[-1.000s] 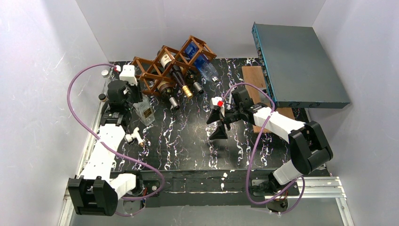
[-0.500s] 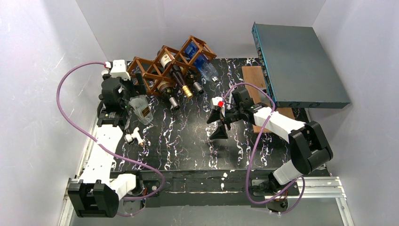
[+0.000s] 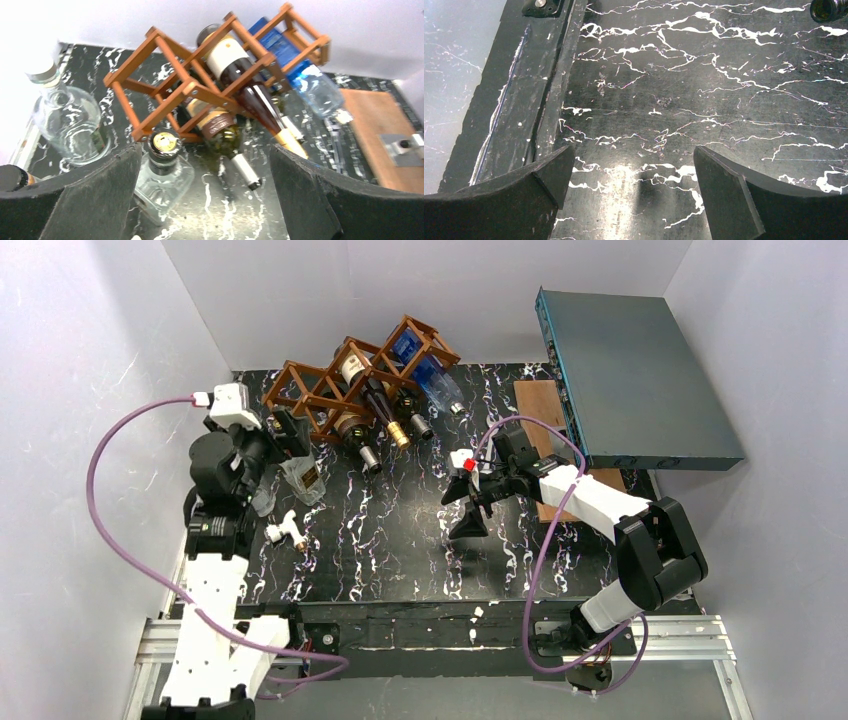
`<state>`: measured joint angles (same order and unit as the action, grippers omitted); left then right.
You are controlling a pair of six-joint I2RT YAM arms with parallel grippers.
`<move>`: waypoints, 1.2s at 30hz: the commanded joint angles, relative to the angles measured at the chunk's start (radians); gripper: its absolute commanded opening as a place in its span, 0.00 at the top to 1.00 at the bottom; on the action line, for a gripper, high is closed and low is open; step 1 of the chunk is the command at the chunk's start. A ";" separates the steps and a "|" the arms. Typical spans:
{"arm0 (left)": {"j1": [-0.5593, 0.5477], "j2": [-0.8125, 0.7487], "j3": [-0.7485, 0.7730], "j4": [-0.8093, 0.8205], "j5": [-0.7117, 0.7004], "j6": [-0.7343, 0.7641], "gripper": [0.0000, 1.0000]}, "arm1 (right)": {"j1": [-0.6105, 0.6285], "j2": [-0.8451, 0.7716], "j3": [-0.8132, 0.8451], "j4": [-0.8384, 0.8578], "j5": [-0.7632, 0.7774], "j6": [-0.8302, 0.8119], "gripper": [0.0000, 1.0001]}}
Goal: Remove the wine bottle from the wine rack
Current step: Place the wine bottle at the center of the board, then adjust the distractor at the center of the board.
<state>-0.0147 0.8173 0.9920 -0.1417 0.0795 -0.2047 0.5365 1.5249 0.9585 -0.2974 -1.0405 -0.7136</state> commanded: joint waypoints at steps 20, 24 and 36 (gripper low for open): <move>-0.281 -0.158 -0.165 0.062 0.381 -0.118 0.02 | -0.007 -0.048 0.039 -0.058 0.039 -0.092 0.02; -0.375 -0.147 -0.201 0.063 0.281 -0.123 0.02 | -0.007 -0.049 0.036 -0.048 0.047 -0.083 0.02; -0.609 -0.175 -0.320 0.054 -0.092 -0.219 0.02 | -0.007 -0.044 0.039 -0.089 0.060 -0.139 0.01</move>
<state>-0.5655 0.6750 0.7105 -0.0952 0.1726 -0.3836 0.5358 1.5116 0.9596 -0.3508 -0.9722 -0.7956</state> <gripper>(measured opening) 0.983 0.983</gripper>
